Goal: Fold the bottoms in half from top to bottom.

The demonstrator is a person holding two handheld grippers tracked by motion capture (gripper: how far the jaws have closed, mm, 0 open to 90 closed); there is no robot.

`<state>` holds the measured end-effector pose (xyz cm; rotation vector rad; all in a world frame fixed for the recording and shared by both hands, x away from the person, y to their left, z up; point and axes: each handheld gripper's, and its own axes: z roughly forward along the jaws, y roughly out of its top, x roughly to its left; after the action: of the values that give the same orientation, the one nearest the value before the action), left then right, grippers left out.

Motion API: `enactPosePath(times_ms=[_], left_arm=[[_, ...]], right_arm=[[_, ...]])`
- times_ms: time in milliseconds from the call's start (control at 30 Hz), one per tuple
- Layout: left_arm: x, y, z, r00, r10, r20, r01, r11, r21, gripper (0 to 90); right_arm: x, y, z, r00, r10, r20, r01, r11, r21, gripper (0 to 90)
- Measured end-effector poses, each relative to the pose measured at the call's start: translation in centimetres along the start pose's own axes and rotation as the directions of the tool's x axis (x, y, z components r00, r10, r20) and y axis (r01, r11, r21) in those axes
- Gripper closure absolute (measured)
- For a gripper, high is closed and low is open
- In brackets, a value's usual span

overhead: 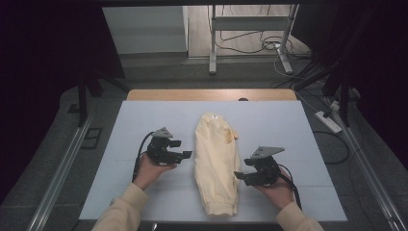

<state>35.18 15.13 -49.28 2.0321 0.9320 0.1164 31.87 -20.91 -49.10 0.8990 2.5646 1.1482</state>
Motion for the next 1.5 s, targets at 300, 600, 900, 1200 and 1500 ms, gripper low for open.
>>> enactPosePath(times_ms=[300,600,900,1200,1500], left_arm=[[0.6,0.5,0.6,1.0,-0.003,0.001,0.003,1.0,0.004,27.8],[1.2,1.5,0.6,0.9999,-0.014,0.004,0.014,0.9998,-0.012,27.8],[1.6,3.5,1.6,1.0,0.005,-0.003,-0.005,1.0,0.007,27.8],[1.7,5.4,2.7,0.9996,0.027,-0.011,-0.027,0.9993,0.025,27.8],[2.3,6.4,4.1,0.9995,0.021,-0.023,-0.019,0.9986,0.049,27.9]], right_arm=[[-0.6,1.4,0.6,0.9999,-0.01,-0.004,0.01,1.0,-0.017,31.9],[-1.4,3.2,1.4,0.9999,-0.012,0.005,0.013,0.999,-0.03,31.9],[-2.9,5.2,2.5,0.9995,-0.007,0.031,0.007,1.0,-0.013,31.9],[-3.9,6.5,3.8,0.9993,0.005,0.038,-0.005,1.0,0.0,31.9],[-5.1,7.4,5.2,0.9975,0.014,0.069,-0.017,0.999,0.039,31.7]])
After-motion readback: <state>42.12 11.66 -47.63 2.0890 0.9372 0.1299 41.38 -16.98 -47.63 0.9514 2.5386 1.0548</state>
